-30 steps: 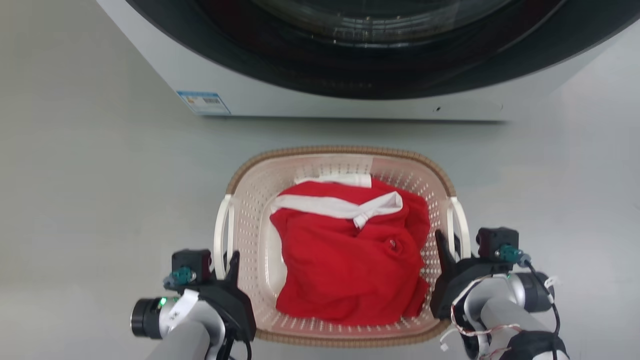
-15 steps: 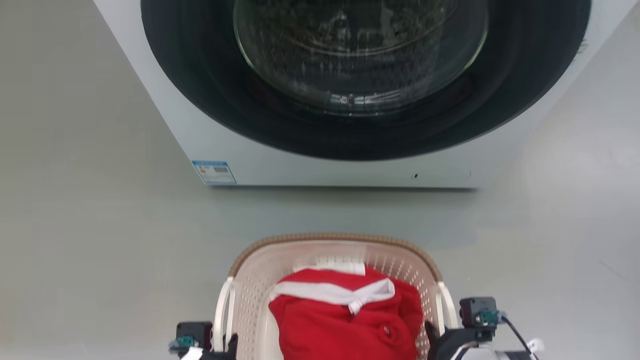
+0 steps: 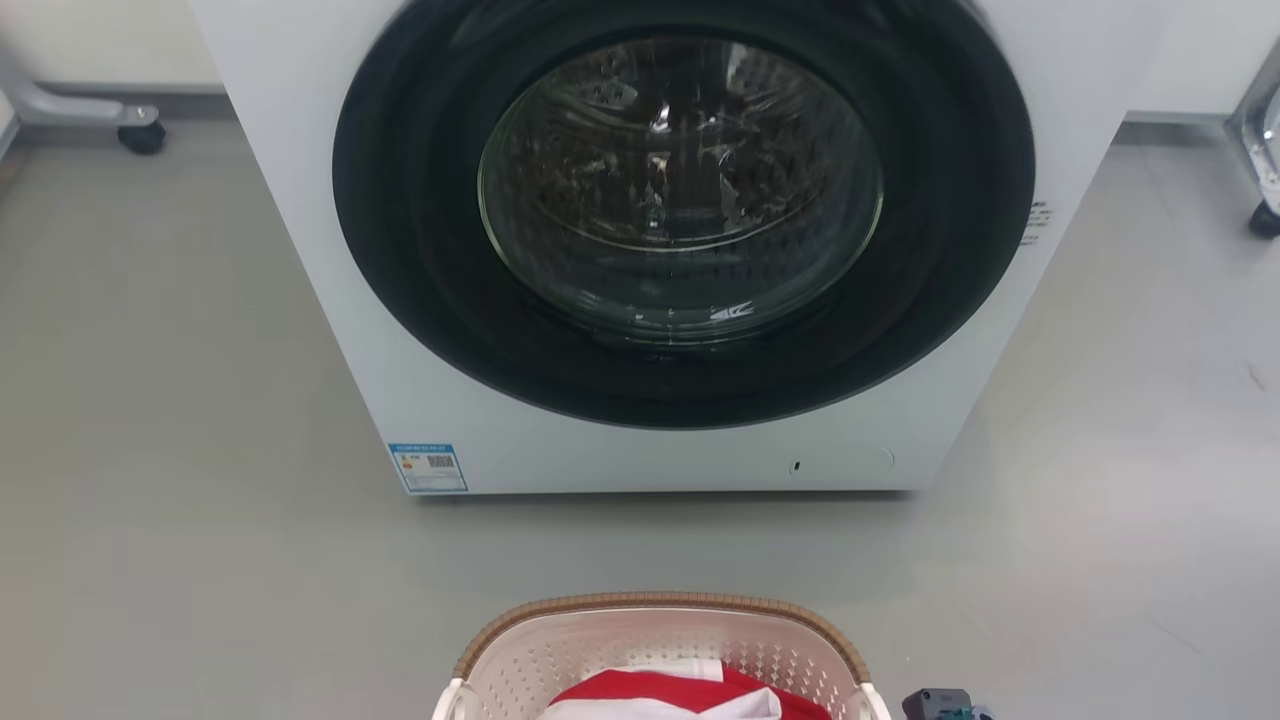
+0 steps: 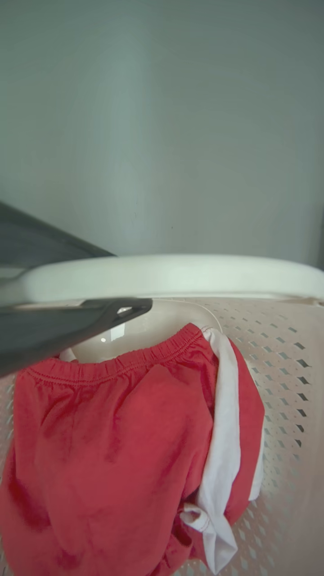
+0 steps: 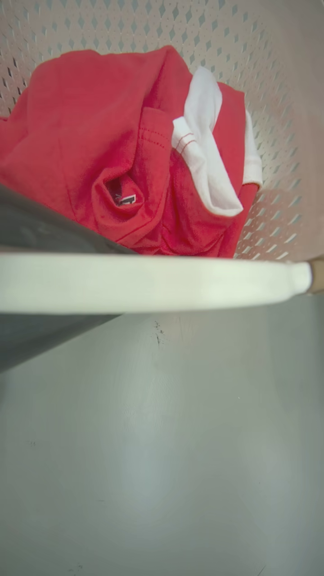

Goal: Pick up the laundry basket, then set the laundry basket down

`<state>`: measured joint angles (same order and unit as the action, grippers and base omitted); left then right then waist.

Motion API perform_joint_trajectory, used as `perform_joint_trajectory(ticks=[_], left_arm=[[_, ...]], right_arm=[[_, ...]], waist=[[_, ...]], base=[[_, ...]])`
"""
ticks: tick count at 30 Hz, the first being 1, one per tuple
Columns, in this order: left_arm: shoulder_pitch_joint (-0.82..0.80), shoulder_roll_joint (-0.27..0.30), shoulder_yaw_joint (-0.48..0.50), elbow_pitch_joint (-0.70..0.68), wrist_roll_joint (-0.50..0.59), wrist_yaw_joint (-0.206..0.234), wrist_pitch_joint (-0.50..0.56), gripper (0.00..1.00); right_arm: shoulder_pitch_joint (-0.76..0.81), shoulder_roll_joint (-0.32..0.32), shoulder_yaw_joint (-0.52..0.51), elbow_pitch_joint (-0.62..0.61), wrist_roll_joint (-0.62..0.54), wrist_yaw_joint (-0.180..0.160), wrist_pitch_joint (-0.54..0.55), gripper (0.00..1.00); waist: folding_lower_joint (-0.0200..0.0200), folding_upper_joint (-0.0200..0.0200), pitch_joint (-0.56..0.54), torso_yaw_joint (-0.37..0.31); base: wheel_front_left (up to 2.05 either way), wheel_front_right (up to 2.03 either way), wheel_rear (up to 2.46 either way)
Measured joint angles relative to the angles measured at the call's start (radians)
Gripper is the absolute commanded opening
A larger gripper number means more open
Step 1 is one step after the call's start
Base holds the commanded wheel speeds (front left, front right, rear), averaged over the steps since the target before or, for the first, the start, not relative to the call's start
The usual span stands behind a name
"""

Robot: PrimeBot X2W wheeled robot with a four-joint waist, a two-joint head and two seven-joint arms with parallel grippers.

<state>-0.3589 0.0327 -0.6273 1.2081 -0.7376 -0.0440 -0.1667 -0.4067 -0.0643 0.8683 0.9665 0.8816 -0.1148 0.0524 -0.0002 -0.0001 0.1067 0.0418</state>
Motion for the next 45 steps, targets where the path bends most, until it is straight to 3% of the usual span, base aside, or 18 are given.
perform_joint_trajectory(ticks=[10,45], left_arm=[[0.011,0.005,-0.015,0.0,-0.01,0.0,0.017,0.0],[0.019,0.007,-0.042,-0.003,-0.053,0.01,0.034,0.0]], right_arm=[[0.011,-0.003,0.041,-0.004,0.06,-0.014,0.036,0.0],[-0.015,-0.005,0.141,0.019,0.175,-0.026,0.034,0.0]], waist=[[0.0001,0.0,-0.048,-0.021],[0.0002,0.0002,-0.043,-0.018]], base=[[0.0,0.0,0.0],[0.0,0.0,0.0]])
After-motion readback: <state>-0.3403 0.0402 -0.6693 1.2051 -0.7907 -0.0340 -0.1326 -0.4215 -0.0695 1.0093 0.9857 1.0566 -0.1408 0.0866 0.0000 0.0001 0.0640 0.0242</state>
